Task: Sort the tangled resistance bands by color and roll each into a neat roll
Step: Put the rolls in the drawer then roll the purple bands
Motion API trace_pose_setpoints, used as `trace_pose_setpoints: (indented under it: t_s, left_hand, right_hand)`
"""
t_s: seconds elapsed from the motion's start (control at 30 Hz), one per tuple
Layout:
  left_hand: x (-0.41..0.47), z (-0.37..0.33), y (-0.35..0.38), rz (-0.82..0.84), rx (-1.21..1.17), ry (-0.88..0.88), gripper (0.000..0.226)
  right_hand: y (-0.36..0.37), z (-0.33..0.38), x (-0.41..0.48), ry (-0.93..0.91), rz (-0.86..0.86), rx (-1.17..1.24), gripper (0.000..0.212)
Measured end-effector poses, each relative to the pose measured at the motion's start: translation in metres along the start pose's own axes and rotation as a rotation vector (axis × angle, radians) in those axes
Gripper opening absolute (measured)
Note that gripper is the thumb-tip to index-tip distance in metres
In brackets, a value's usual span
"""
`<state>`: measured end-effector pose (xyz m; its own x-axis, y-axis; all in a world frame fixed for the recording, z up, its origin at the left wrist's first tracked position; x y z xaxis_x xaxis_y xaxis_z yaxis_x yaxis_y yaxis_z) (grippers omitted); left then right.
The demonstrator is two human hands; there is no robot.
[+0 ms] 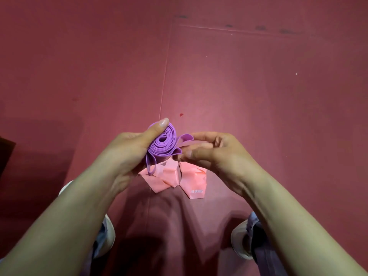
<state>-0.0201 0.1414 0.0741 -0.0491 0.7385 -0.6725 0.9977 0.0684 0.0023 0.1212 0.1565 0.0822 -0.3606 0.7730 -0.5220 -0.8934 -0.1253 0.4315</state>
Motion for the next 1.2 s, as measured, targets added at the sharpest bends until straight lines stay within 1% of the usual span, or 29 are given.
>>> trace_pose_setpoints:
  t_s: [0.07, 0.1, 0.2, 0.33, 0.4, 0.47, 0.5, 0.53, 0.57, 0.63, 0.77, 0.83, 0.93, 1.0, 1.1, 1.17, 1.2]
  left_hand:
    - [-0.001, 0.002, 0.001, 0.035, 0.029, -0.026, 0.060]
    - [-0.001, 0.003, 0.001, 0.045, 0.033, -0.033, 0.062]
    - [-0.001, 0.004, 0.004, 0.079, 0.016, -0.045, 0.052]
    - [-0.002, 0.004, 0.005, 0.130, 0.073, -0.061, 0.061]
    - [-0.006, 0.004, 0.006, 0.166, 0.114, -0.074, 0.057]
    - [-0.011, 0.005, 0.009, 0.239, 0.158, -0.096, 0.050]
    - [-0.013, 0.006, 0.011, 0.283, 0.177, -0.102, 0.050]
    - [-0.014, 0.007, 0.012, 0.324, 0.193, -0.102, 0.053]
    - [-0.015, 0.008, 0.014, 0.357, 0.203, -0.097, 0.059]
    - [-0.015, 0.010, 0.016, 0.380, 0.225, -0.094, 0.071]
    - [-0.013, 0.017, 0.018, 0.375, 0.229, -0.168, 0.098]
    - [-0.009, 0.017, 0.016, 0.339, 0.187, -0.175, 0.101]
    - [-0.003, 0.009, 0.016, 0.297, 0.108, -0.106, 0.103]
    - [-0.006, 0.004, 0.022, 0.330, 0.050, -0.084, 0.105]
    - [-0.009, 0.004, 0.029, 0.399, -0.017, -0.079, 0.115]
    - [-0.011, 0.005, 0.034, 0.431, -0.027, -0.062, 0.122]
    - [-0.012, 0.004, 0.035, 0.426, -0.037, -0.043, 0.122]
  right_hand:
    - [-0.001, 0.002, -0.001, -0.044, -0.012, -0.084, 0.017]
    - [-0.001, 0.003, 0.000, -0.057, -0.024, -0.091, 0.012]
    - [-0.003, 0.007, 0.001, -0.123, -0.055, -0.181, 0.011]
    - [-0.001, 0.018, -0.001, -0.200, -0.045, -0.309, 0.011]
    - [-0.003, 0.023, -0.003, -0.226, -0.037, -0.399, 0.018]
    - [-0.001, 0.021, -0.003, -0.217, 0.027, -0.415, 0.038]
    - [0.002, 0.019, -0.004, -0.199, 0.081, -0.406, 0.047]
    - [0.006, 0.016, -0.005, -0.177, 0.140, -0.396, 0.052]
    - [0.011, 0.013, -0.006, -0.156, 0.196, -0.388, 0.051]
    - [0.017, 0.008, -0.007, -0.116, 0.264, -0.381, 0.044]
    - [0.019, 0.003, -0.006, -0.087, 0.270, -0.365, 0.040]
    - [0.021, 0.003, -0.007, -0.096, 0.277, -0.340, 0.038]
    - [0.022, 0.004, -0.006, -0.115, 0.273, -0.311, 0.033]
    - [0.022, 0.005, -0.005, -0.129, 0.255, -0.312, 0.035]
    - [0.025, 0.001, -0.006, -0.125, 0.271, -0.345, 0.047]
    - [0.028, -0.001, -0.007, -0.135, 0.293, -0.399, 0.047]
    - [0.029, -0.002, -0.008, -0.143, 0.295, -0.414, 0.044]
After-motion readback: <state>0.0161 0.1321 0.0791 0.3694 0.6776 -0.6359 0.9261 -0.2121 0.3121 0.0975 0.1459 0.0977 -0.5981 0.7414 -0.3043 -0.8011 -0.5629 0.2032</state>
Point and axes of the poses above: each hand's wrist, its own x-axis towards the middle knuckle, its own y-axis out of the palm, z = x × y, the point moved 9 cm from there along x, towards the middle knuckle, and after that the axes turned 10 degrees about x, right-handed, at the moved point
